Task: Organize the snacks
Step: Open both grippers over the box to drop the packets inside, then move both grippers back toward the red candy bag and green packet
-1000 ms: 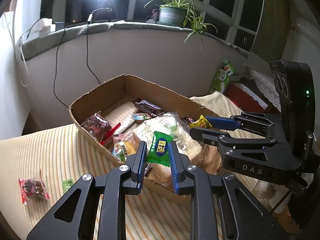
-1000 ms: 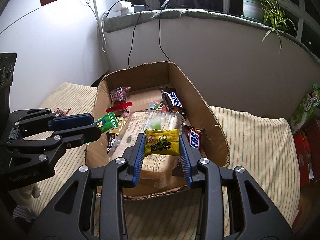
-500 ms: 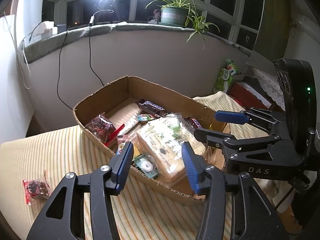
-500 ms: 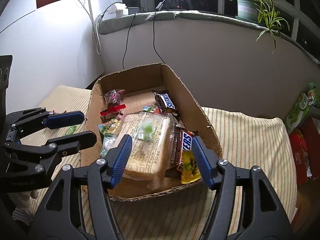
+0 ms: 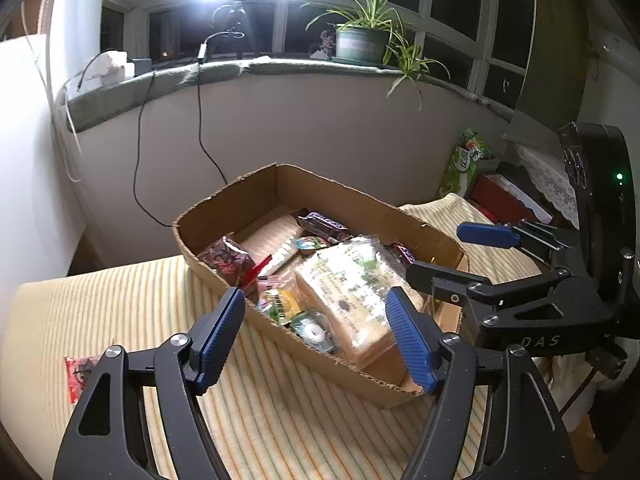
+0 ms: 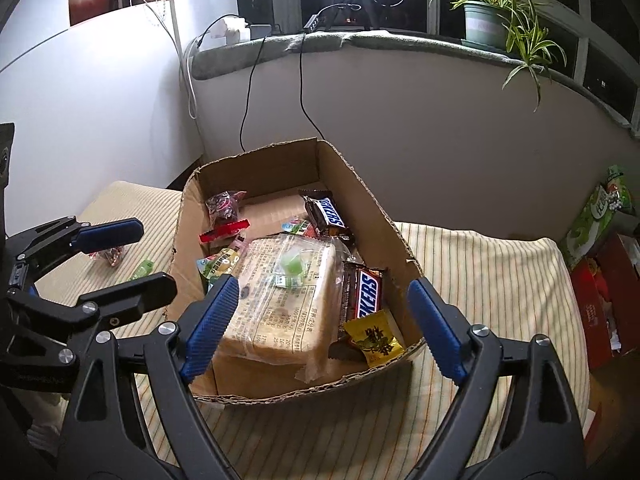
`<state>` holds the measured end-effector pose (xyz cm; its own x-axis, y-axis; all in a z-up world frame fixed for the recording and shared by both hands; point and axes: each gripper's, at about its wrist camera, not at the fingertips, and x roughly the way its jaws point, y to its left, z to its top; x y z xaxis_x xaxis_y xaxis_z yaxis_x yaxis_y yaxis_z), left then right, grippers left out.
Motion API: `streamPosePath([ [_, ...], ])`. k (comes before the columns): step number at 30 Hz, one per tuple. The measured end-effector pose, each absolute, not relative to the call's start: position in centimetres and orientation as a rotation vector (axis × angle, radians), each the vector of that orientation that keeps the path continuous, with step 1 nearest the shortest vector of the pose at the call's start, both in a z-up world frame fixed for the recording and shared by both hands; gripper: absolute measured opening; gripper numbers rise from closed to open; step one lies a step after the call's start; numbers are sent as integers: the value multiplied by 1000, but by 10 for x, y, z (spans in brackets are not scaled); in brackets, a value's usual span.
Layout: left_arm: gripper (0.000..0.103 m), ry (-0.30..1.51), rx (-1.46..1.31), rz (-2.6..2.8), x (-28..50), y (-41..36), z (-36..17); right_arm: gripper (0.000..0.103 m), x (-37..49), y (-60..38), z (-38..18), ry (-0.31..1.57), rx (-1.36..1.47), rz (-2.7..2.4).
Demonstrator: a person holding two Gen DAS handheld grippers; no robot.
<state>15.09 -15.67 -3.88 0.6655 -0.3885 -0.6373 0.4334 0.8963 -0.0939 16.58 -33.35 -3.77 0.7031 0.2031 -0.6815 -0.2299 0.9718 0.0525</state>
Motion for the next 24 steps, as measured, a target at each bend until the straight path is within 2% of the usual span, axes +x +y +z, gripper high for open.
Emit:
streamPosePath([
  [6, 74, 692, 68, -452, 147, -149, -36, 90, 163, -332, -36, 746, 5, 275],
  [24, 74, 663, 38, -394, 135, -105, -26, 90, 150, -287, -29, 755, -105, 281],
])
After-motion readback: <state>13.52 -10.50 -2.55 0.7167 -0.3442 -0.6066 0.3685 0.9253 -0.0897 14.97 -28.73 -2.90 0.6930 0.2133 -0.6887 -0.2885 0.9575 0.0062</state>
